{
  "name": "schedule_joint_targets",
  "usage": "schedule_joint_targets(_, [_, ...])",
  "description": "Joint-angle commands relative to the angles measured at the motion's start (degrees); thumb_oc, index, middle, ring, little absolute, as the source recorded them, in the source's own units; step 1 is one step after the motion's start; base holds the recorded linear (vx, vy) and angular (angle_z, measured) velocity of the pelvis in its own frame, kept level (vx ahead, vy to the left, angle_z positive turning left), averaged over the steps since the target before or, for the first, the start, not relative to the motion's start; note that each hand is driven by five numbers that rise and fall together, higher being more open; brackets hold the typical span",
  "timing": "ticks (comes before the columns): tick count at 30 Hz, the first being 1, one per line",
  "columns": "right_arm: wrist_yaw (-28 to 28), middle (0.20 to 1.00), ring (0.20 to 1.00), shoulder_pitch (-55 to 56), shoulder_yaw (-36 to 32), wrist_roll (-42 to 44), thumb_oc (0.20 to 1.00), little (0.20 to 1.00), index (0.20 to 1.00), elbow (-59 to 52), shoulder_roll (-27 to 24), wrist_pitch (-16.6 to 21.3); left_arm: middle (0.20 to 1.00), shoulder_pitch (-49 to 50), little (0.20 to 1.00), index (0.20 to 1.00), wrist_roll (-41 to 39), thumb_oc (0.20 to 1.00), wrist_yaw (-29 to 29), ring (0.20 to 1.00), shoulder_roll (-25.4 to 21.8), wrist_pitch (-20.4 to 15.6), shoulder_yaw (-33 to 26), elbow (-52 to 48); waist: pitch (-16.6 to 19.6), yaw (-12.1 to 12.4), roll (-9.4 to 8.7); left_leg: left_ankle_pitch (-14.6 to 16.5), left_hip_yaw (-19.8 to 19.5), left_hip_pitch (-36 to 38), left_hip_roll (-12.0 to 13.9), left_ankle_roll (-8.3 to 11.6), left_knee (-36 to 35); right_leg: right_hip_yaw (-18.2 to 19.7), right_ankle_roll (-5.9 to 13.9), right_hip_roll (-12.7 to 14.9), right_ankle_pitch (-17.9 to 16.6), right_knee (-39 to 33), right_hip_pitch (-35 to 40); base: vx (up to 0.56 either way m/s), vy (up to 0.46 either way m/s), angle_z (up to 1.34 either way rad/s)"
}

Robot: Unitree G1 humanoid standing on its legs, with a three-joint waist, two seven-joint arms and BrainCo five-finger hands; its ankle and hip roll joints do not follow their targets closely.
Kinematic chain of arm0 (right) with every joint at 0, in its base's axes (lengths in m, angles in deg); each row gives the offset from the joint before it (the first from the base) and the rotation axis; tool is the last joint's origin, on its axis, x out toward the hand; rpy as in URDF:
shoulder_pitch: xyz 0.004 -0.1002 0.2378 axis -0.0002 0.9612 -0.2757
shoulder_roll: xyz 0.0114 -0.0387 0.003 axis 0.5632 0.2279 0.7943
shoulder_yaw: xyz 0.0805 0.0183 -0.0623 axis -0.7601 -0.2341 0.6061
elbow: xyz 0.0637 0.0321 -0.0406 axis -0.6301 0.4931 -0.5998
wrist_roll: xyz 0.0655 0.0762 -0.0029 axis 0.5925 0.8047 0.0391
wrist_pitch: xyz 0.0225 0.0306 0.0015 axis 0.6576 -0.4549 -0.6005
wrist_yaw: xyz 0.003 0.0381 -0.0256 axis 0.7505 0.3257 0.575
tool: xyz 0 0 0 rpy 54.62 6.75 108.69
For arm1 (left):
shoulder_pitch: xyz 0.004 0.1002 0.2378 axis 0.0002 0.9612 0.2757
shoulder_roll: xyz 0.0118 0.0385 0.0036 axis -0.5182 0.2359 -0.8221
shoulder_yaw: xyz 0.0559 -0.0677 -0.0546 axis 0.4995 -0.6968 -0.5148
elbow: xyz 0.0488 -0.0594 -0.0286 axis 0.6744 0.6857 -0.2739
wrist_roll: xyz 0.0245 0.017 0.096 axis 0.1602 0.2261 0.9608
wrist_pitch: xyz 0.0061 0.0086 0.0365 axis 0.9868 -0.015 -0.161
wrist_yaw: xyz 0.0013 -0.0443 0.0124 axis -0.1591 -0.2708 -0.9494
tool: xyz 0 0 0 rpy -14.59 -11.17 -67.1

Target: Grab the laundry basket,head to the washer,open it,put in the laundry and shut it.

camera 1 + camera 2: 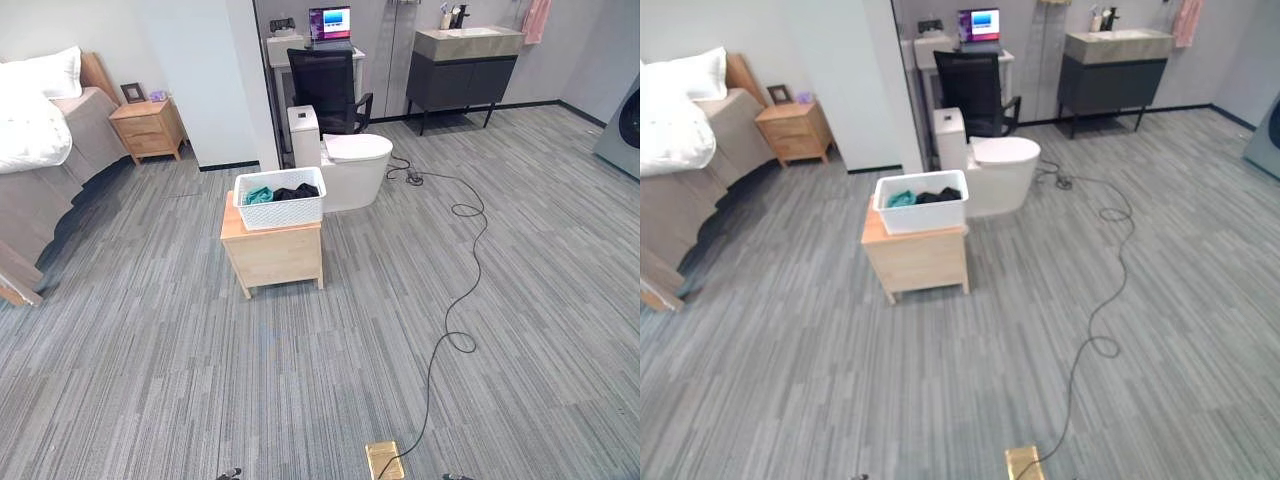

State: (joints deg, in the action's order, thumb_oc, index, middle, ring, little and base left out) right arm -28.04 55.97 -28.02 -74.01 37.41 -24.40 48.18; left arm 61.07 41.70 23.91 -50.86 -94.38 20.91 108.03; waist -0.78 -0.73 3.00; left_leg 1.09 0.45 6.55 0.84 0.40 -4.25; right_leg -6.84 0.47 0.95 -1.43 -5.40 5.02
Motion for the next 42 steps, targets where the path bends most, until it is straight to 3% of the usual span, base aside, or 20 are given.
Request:
schedule_joint_targets(1, [1.41, 1.0, 1.0, 0.25, 2.58, -0.41, 1.0, 1.0, 1.0, 4.89, 2.24, -0.43, 1.0, -2.68, 1.0, 1.0, 0.33, 1.0, -0.06, 1.0, -1.42, -0.73, -1.36, 3.54, 0.27, 0.14, -3.52, 1.21, -1.12, -3.65, 0.84, 1.29, -0.75, -1.29, 5.88, 6.5, 3.94, 0.4, 1.27, 0.03, 0.049, 0.0])
schedule_joint_targets(11, [0.68, 1.0, 1.0, -1.92, -0.18, 2.04, 1.0, 1.0, 1.0, 3.97, 0.78, -0.14, 1.0, -2.77, 1.0, 1.0, 0.41, 1.0, -0.03, 1.0, -2.22, -1.07, -1.97, 2.22, -0.14, 1.56, -4.64, 1.93, -0.06, -4.61, -0.07, -0.3, -0.75, -0.74, 7.07, 7.49, 3.29, 1.08, -0.41, 0.04, 0.065, -0.02])
schedule_joint_targets(17, [0.87, 1.0, 1.0, -3.22, -0.9, 3.26, 1.0, 1.0, 1.0, 3.41, 0.85, -0.02, 1.0, -3.76, 1.0, 1.0, -0.55, 1.0, 0.33, 1.0, -3.53, -1.15, -1.63, -0.13, -2.62, 2.77, -5.61, 6.74, -1.18, -7.02, -0.47, -3.42, 8.32, -0.91, 7.77, 8.03, 5.48, 15.65, -6.01, 0.01, 0.088, -0.16])
schedule_joint_targets(21, [1.18, 1.0, 1.0, -3.35, -1.67, 4.46, 1.0, 1.0, 1.0, 3.74, 0.41, -0.19, 1.0, -4.44, 1.0, 1.0, -0.51, 1.0, 0.72, 1.0, -4.43, -0.8, -1.27, -1.23, -4.71, 1.34, -4.72, 8.31, -3.49, -6.87, -1.66, -6.03, 11.56, 2.16, 9.08, 7.44, 1.25, 32.75, -13.31, 0.02, 0.142, 0.07])
schedule_joint_targets(22, [1.18, 1.0, 1.0, -3.36, -1.67, 4.46, 1.0, 1.0, 1.0, 3.74, 0.4, -0.19, 1.0, -4.44, 1.0, 1.0, -0.51, 1.0, 0.73, 1.0, -4.44, -0.79, -1.28, -1.24, -4.67, 1.41, -4.79, 8.37, -3.4, -6.99, -1.74, -6.05, 11.67, 2.28, 9.1, 7.51, 1.35, 32.99, -13.52, 0.04, 0.121, 0.11])
schedule_joint_targets(23, [1.24, 1.0, 1.0, -3.6, -1.95, 5.26, 1.0, 1.0, 1.0, 3.44, 0.26, -0.15, 1.0, -4.71, 1.0, 1.0, -1.01, 1.0, 0.75, 1.0, -4.72, -0.71, -1.52, -1.57, -5.59, 1.21, -3.95, 8.84, -4.35, -6.34, -1.92, -6.81, 12.09, 4.02, 9.0, 6.32, 1.36, 38.28, -16.65, 0.11, 0.103, 0.12])
schedule_joint_targets(25, [1.19, 1.0, 1.0, -3.43, -1.91, 5.3, 1.0, 1.0, 1.0, 3.23, 0.4, -0.19, 1.0, -4.69, 1.0, 1.0, -1.14, 1.0, 0.61, 1.0, -4.69, -0.7, -1.73, -1.55, -5.51, 1.46, -3.88, 9.18, -4.46, -5.31, -2.25, -6.9, 11.56, 3.46, 8.8, 7.01, 1.82, 38.34, -17.2, 0.15, 0.066, 0.11])
schedule_joint_targets(28, [1.15, 1.0, 1.0, -2.43, -2.2, 5.75, 1.0, 1.0, 1.0, 3.27, 0.5, -0.44, 1.0, -4.85, 1.0, 1.0, -1.6, 1.0, 0.23, 1.0, -4.56, -0.9, -2.36, -1.0, -4.58, 1.53, -3.59, 9.69, -5.34, -1.1, -2.13, -5.98, 8.1, 0.03, 7.21, 8.96, 4.41, 28.92, -16.57, 0.29, -0.068, 0.05])
schedule_joint_targets(29, [1.07, 1.0, 1.0, -2.32, -2.35, 6.04, 1.0, 1.0, 1.0, 3.95, 0.46, -0.53, 1.0, -5.04, 1.0, 1.0, -1.8, 1.0, -0.08, 1.0, -4.23, -1.01, -2.55, -0.32, -4.26, 0.89, -3.9, 10.33, -5.87, 0.94, -2.34, -5.2, 6.52, 1.78, 7.45, 8.5, 2.49, 17.68, -16.54, 0.37, -0.166, -0.08])
schedule_joint_targets(31, [0.94, 1.0, 1.0, -2.11, -3.0, 6.81, 1.0, 1.0, 1.0, 4.86, 0.38, -0.68, 1.0, -5.25, 1.0, 1.0, -1.45, 1.0, -0.35, 1.0, -3.53, -1.19, -2.34, 0.33, -3.99, -0.14, -4.0, 12.03, -6.7, 3.95, -2.66, -4.37, 5.25, 7.88, 9.16, 7.98, -2.76, 6.45, -17.79, 0.53, -0.233, -0.05])
schedule_joint_targets(32, [1.26, 1.0, 1.0, -1.21, -3.29, 6.89, 1.0, 1.0, 1.0, 4.93, 0.57, -0.74, 1.0, -4.98, 1.0, 1.0, -1.2, 1.0, -0.25, 1.0, -3.07, -1.24, -2.09, 0.49, -3.59, -0.79, -3.96, 13.45, -7.19, 6.57, -2.16, -3.83, 4.64, 8.78, 9.7, 7.58, -4.84, 4.06, -18.85, 0.59, -0.285, 0.12])
schedule_joint_targets(37, [1.7, 1.0, 1.0, 0.77, -3.56, 7.12, 1.0, 1.0, 1.0, 4.87, 0.5, -0.64, 1.0, -4.64, 1.0, 1.0, -0.53, 1.0, -0.29, 1.0, -2.55, -1.19, -1.15, 0.6, -2.45, -2.59, -4.05, 15.07, -9.5, 8.18, 0.17, -2.5, 5.39, 11.29, 8.32, 4.45, -4.71, 8.25, -19.65, 0.28, -0.228, 0.61])
schedule_joint_targets(38, [1.91, 1.0, 1.0, 1.06, -3.41, 7.09, 1.0, 1.0, 1.0, 4.98, 0.37, -0.63, 1.0, -4.75, 1.0, 1.0, -0.37, 1.0, -0.5, 1.0, -2.51, -1.02, -1.15, 0.94, -1.99, -3.23, -3.48, 14.24, -9.92, 8.53, 1.57, -1.8, 6.1, 11.66, 7.63, 2.72, -3.95, 10.65, -21.06, 0.39, -0.427, 0.41])
schedule_joint_targets(39, [2.01, 1.0, 1.0, 1.71, -3.08, 6.92, 1.0, 1.0, 1.0, 5.23, 0.52, -0.69, 1.0, -4.86, 1.0, 1.0, -1.01, 1.0, -0.66, 1.0, -2.54, -0.87, -1.31, 1.04, -1.6, -3.28, -2.92, 10.79, -10.35, 6.86, 3.42, -0.39, 10.97, 10.72, 5.95, 0.4, -1.66, 13.68, -20.87, 0.37, -0.429, 0.1])
schedule_joint_targets(40, [1.88, 1.0, 1.0, 1.77, -2.96, 6.93, 1.0, 1.0, 1.0, 5.23, 0.54, -0.65, 1.0, -4.96, 1.0, 1.0, -1.38, 1.0, -0.65, 1.0, -2.51, -0.76, -1.33, 0.92, -1.7, -3.19, -2.81, 8.0, -9.61, 4.98, 4.01, 0.37, 14.82, 9.33, 5.27, 0.17, -0.63, 13.96, -19.94, 0.26, -0.319, 0.07])
schedule_joint_targets(41, [1.88, 1.0, 1.0, 1.77, -2.96, 6.93, 1.0, 1.0, 1.0, 5.23, 0.54, -0.64, 1.0, -4.96, 1.0, 1.0, -1.38, 1.0, -0.65, 1.0, -2.51, -0.75, -1.33, 0.92, -1.67, -3.28, -2.79, 8.07, -9.71, 4.84, 4.02, 0.38, 14.98, 9.25, 5.26, 0.18, -0.6, 13.98, -19.98, 0.13, -0.253, 0.17])
schedule_joint_targets(42, [1.41, 1.0, 1.0, 1.5, -3.33, 7.38, 1.0, 1.0, 1.0, 5.29, 0.32, -0.52, 1.0, -5.47, 1.0, 1.0, -2.41, 1.0, -0.88, 1.0, -2.6, -0.54, -1.71, 0.48, -2.47, -3.34, -3.16, 2.52, -8.55, -1.25, 4.73, 1.32, 24.74, 7.26, 4.11, 0.47, 0.38, 13.73, -18.29, 0.09, -0.284, 0.18])
